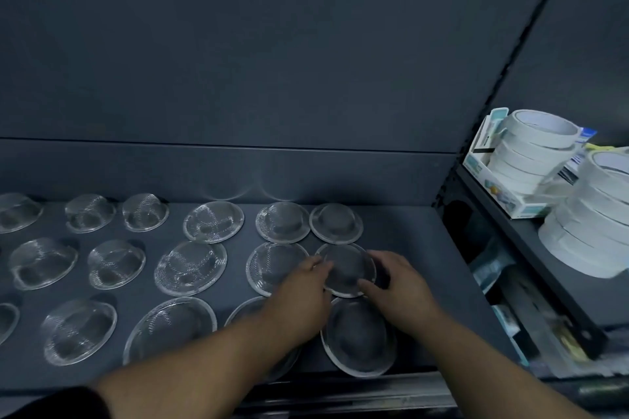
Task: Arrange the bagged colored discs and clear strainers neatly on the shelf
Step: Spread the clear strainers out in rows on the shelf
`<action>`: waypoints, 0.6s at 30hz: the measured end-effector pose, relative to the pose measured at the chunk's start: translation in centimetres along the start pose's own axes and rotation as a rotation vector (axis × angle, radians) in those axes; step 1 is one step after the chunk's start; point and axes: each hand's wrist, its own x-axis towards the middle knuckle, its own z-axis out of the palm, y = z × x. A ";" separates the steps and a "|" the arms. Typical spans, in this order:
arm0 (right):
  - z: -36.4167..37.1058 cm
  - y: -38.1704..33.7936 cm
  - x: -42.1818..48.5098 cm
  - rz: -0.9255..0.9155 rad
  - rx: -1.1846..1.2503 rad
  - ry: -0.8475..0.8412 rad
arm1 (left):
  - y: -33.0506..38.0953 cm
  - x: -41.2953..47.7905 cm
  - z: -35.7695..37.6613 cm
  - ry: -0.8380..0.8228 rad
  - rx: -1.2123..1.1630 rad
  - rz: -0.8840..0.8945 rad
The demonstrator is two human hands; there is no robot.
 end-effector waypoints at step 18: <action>-1.5 2.3 0.7 -0.066 0.037 -0.017 | 1.8 -0.1 1.2 0.082 -0.006 -0.124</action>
